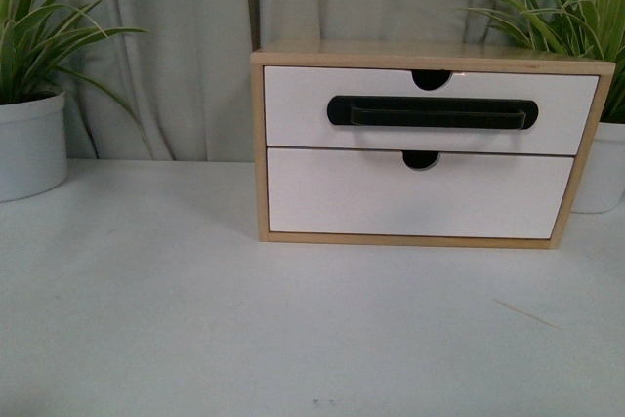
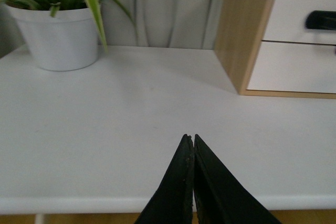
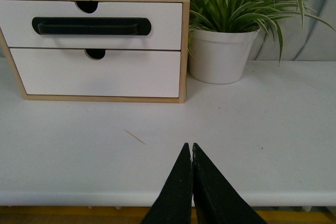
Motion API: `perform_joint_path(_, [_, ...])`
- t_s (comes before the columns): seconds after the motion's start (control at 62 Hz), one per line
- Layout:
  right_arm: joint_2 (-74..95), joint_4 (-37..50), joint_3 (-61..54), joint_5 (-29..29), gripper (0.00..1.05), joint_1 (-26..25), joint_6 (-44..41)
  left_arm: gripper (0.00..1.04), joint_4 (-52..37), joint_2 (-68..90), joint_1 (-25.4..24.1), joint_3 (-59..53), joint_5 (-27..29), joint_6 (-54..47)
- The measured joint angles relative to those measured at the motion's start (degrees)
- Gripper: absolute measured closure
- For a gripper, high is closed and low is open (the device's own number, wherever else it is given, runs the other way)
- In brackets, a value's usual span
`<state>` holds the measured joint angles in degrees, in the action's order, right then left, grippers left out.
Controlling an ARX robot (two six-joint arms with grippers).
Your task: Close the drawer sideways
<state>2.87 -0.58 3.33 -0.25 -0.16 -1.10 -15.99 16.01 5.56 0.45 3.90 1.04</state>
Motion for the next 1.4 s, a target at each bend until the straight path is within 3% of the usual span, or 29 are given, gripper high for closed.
perform_joint_path(0.048, [-0.2, 0.02, -0.26, -0.02, 1.03, 0.0, 0.15, 1.01, 1.14, -1.25, -3.13, 0.0, -3.08, -0.28])
perform_joint_path(0.113, [-0.52, 0.07, -0.66, 0.04, 1.03, 0.0, 0.17, 1.01, 2.27, -2.58, -5.14, 0.0, -3.06, -0.42])
perform_joint_path(0.355, [-2.64, 0.39, -2.97, 0.04, 1.03, 0.0, 0.31, 1.01, 6.12, -6.36, -5.42, 0.0, -3.74, -0.59])
perform_joint_path(0.452, [-2.64, 0.37, -2.97, 0.04, 1.03, 0.0, 0.33, 1.01, 15.12, -13.73, -5.4, 0.02, -3.91, -0.61])
perform_joint_path(0.839, [-2.64, 0.37, -2.97, 0.0, 1.03, 0.0, 0.31, 0.98, 15.87, -15.76, -5.42, 0.02, -3.89, -0.59])
perform_joint_path(0.935, [-2.64, 0.37, -2.97, 0.02, 0.86, 0.0, 0.33, 0.79, 15.87, -15.76, -5.42, 0.02, -3.89, -0.61])
perform_joint_path(1.21, [-2.64, 0.37, -2.97, 0.02, 0.12, 0.0, 0.33, 0.06, 15.87, -15.76, -5.42, 0.02, -3.89, -0.61])
perform_joint_path(1.242, [-2.64, 0.37, -2.97, 0.02, 0.07, 0.0, 0.42, 0.05, 15.87, -15.76, -5.42, 0.02, -3.89, -0.68])
perform_joint_path(1.403, [-2.64, 0.37, -2.97, 0.02, 0.09, 0.0, 0.42, 0.06, 15.87, -15.76, -5.42, 0.02, -3.89, -0.66])
